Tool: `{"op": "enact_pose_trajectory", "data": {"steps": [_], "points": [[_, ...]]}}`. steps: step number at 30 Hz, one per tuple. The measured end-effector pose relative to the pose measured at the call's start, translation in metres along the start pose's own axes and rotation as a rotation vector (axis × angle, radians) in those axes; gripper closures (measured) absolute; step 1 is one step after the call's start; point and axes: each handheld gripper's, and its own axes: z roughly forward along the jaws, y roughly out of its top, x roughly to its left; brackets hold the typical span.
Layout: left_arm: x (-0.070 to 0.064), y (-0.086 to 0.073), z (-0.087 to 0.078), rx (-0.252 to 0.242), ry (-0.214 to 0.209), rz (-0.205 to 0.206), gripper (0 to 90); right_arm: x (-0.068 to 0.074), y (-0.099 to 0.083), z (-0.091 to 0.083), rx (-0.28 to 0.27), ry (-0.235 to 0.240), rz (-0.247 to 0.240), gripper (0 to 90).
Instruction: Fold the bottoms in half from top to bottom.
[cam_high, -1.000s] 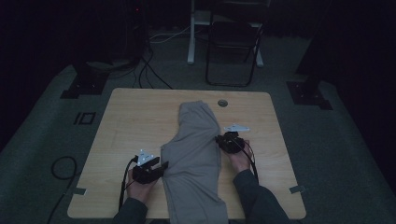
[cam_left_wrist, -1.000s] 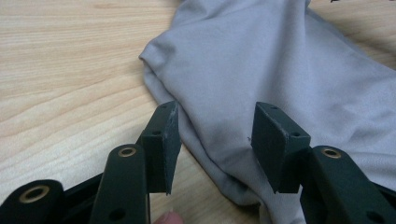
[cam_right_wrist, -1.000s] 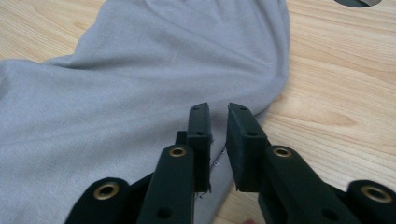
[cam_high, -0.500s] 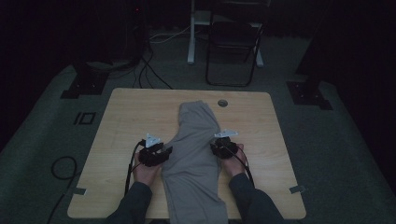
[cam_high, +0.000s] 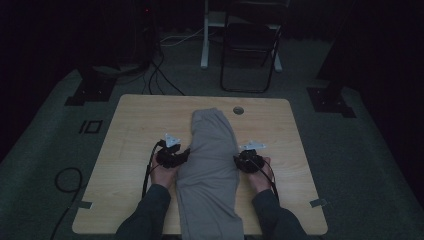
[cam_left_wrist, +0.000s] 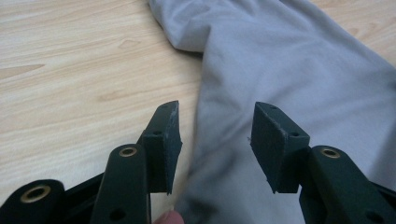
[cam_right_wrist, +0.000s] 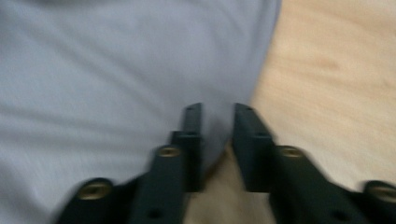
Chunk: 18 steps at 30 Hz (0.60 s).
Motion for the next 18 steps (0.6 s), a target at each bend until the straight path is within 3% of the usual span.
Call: {"op": "enact_pose_trajectory", "data": {"steps": [6,12,18], "points": [[-0.001,0.006,0.018,0.043,0.007,0.004,52.6,0.005,0.019,0.02,-0.044,0.013,0.015,56.6],[-0.005,0.002,0.034,0.088,0.021,0.002,47.7,0.001,0.026,0.041,-0.016,-0.022,0.03,50.2],[-0.004,-0.001,0.036,0.088,0.028,0.008,44.5,0.002,0.023,0.042,-0.012,-0.018,0.009,46.6]]}}
